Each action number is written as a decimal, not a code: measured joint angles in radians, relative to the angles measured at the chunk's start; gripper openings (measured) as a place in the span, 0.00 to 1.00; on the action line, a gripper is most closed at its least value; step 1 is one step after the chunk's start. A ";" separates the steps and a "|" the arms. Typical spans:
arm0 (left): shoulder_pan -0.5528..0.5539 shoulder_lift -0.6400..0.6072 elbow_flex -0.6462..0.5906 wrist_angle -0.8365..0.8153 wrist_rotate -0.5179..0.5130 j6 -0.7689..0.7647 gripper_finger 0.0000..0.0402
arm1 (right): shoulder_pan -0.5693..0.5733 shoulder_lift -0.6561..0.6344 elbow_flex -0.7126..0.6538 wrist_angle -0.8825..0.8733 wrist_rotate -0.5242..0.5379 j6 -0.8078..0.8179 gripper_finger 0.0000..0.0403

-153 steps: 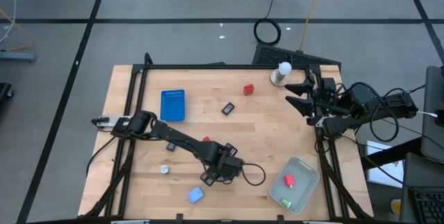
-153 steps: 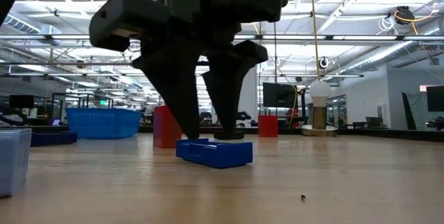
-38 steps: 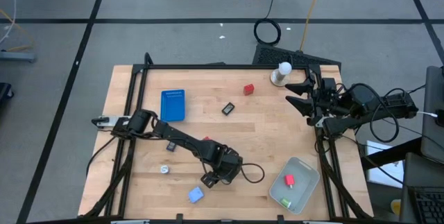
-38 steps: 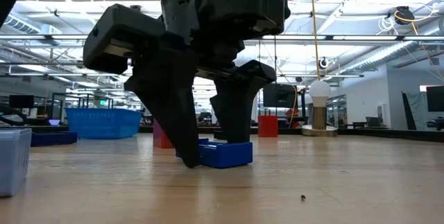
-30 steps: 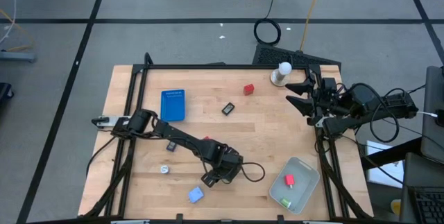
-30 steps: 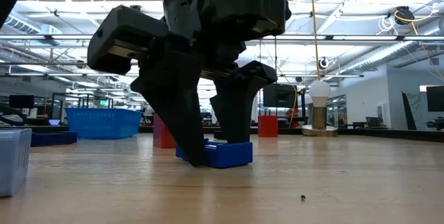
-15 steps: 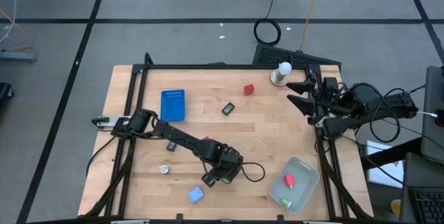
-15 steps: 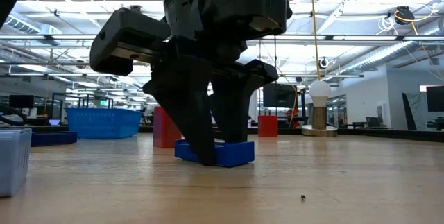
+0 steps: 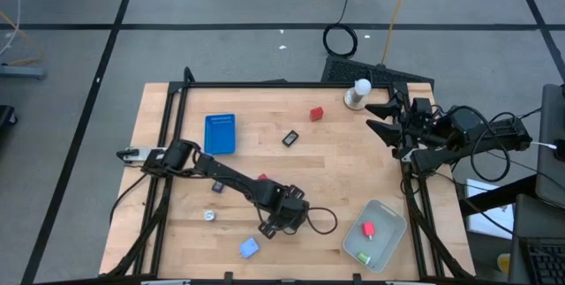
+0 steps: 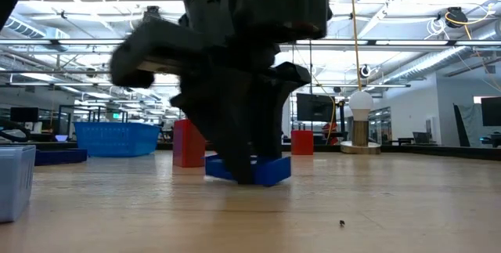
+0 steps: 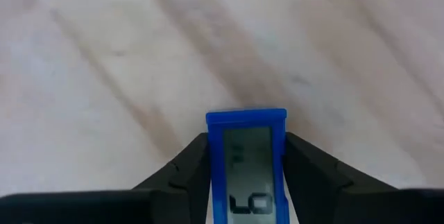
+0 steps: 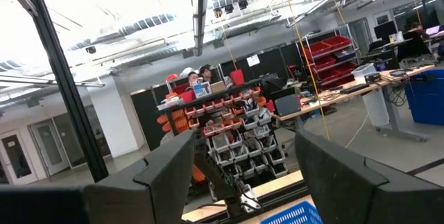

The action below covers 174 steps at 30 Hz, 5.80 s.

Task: Pick & Place Office items
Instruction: Put the blue digital timer into the blue bin, then put the black digital timer into the blue bin

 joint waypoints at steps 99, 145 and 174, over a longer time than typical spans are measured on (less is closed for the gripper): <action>0.612 -0.860 -0.843 -0.123 -0.491 -1.534 0.36 | 0.000 -0.188 0.000 -0.224 -0.049 0.076 0.60; 0.688 -0.861 -0.929 0.178 -0.252 -1.360 0.78 | 0.000 -0.188 0.000 -0.201 -0.053 0.083 0.60; 0.600 -0.869 -0.311 -0.164 -0.209 -1.018 0.55 | 0.000 -0.188 0.000 -0.203 -0.053 0.076 0.60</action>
